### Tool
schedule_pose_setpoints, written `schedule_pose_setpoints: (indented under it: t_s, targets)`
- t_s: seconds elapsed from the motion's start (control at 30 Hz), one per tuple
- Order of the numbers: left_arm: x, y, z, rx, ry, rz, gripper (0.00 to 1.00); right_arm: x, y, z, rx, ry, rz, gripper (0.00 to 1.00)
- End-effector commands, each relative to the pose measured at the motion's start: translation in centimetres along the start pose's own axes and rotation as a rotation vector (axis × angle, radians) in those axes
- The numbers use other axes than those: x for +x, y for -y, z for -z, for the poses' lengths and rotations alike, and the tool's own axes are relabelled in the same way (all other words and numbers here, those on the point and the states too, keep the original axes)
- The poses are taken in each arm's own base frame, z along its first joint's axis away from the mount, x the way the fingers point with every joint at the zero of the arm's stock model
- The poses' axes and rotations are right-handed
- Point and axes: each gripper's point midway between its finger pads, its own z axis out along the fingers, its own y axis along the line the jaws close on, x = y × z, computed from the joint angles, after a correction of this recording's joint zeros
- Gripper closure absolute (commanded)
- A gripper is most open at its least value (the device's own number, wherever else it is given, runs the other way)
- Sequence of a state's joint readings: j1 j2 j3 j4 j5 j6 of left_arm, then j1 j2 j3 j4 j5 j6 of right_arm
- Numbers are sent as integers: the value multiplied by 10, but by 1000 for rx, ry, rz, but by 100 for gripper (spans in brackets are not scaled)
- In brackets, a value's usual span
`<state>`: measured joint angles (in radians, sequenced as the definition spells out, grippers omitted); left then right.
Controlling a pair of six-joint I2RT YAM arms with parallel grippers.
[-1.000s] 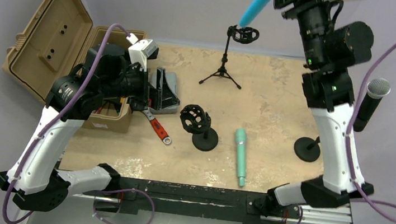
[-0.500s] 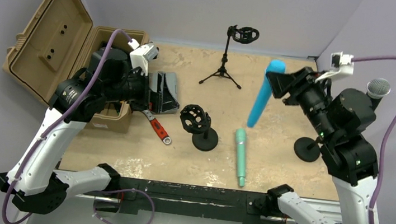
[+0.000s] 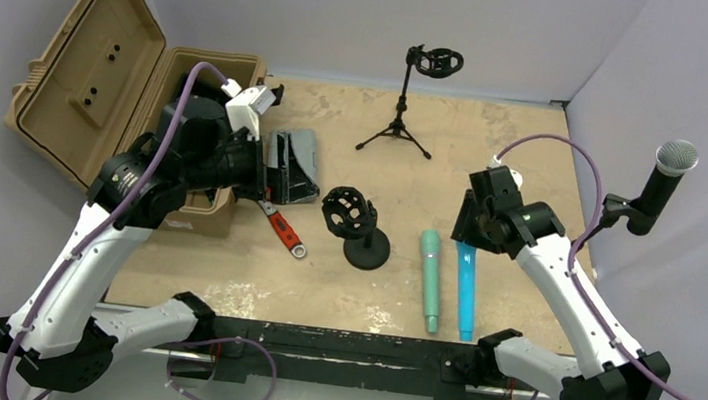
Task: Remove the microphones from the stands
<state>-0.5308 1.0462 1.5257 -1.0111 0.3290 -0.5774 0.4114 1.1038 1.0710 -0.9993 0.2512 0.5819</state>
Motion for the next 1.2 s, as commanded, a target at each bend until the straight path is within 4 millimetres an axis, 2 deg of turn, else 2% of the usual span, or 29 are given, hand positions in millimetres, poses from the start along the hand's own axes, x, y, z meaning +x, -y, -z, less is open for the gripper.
schedule_pose_setpoints:
  t_s: [0.0, 0.23, 0.53, 0.93, 1.17]
  targets:
    - [-4, 4, 4, 14, 48, 30, 2, -8, 12, -18, 84, 66, -6, 100]
    - [-7, 6, 0, 24, 39, 35, 2, 0, -2, -57, 75, 18, 1, 100]
    - [-8, 8, -1, 31, 41, 25, 2, 9, 3, -94, 160, -35, 44, 100]
    - [-7, 10, -7, 51, 23, 24, 2, 22, 7, -121, 214, -88, 62, 100]
    - [-8, 10, -11, 54, 10, 14, 2, 27, 9, -130, 232, -108, 69, 93]
